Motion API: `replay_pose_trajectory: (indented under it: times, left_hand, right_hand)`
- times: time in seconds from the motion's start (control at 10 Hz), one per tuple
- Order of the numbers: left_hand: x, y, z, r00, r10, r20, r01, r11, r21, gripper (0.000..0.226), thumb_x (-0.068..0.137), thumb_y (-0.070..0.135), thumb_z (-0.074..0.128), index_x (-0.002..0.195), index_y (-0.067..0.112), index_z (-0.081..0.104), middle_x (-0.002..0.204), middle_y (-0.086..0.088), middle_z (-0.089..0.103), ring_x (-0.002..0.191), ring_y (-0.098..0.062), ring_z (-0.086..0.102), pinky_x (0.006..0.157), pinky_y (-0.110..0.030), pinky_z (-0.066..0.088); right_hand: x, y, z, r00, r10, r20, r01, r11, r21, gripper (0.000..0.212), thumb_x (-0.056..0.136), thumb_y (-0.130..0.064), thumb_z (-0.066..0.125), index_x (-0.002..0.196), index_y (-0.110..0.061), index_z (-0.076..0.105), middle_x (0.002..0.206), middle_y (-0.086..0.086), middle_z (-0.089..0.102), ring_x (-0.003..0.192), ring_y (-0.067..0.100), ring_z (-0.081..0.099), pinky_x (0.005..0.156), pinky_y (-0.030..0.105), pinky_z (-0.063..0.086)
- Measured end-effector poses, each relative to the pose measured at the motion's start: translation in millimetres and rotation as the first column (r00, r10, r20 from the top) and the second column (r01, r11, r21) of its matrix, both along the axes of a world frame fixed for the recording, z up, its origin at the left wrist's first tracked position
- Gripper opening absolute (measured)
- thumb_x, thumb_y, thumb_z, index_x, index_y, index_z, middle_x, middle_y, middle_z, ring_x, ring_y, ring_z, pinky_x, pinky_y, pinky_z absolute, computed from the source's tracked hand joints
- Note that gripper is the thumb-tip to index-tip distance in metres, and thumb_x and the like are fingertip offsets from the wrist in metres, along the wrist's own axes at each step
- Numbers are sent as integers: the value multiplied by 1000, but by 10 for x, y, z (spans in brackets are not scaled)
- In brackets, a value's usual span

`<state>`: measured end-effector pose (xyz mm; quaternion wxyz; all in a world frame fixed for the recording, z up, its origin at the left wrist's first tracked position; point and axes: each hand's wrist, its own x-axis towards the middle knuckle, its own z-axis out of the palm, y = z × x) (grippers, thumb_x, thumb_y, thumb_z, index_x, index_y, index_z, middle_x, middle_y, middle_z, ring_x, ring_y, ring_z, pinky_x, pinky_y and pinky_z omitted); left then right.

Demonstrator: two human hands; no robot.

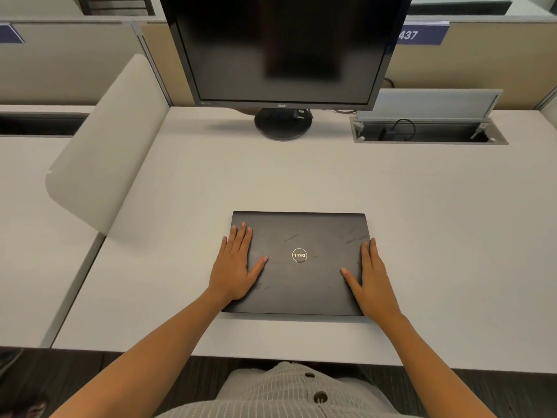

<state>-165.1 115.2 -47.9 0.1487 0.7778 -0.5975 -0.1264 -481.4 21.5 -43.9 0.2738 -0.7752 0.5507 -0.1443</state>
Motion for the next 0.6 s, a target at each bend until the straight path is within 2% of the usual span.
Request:
replay_pose_trajectory:
  times: [0.1,0.3,0.5,0.6]
  left_hand:
    - [-1,3,4,999,-4,32,4,1000,6,87,95,69,21,162,16,8,170,3,0,157,-15,-6,127,-37,-1]
    - [50,-20,8,998,-19,53,17,999,33,86,96,69,22,162,17,7,170,3,0,156,-14,-9,127,-37,-3]
    - [131,-243,249,1000,-13,9,13,999,-49,85,95,68,21,162,18,10,170,4,1,156,-13,-8,127,-36,-6]
    - [189,-435,394,1000,28,0,-28,996,-80,85,94,69,18,162,18,9,170,4,0,156,-13,-10,126,-35,-9]
  right_hand:
    - [26,-14,-32,993,-2,-120,-8,996,-87,83,97,-53,41,158,-10,4,167,5,-3,153,24,8,122,35,12]
    - [146,-168,-12,980,-15,-200,-5,995,-102,84,97,-58,36,158,-9,6,167,6,2,154,23,0,122,35,-3]
    - [464,-476,289,1000,-5,-26,2,991,-135,80,99,-54,37,158,-11,5,167,3,3,154,18,-2,123,31,-3]
    - [577,-635,442,1000,27,-11,-28,987,-157,79,100,-53,37,159,-11,6,167,4,3,154,18,-2,122,29,-3]
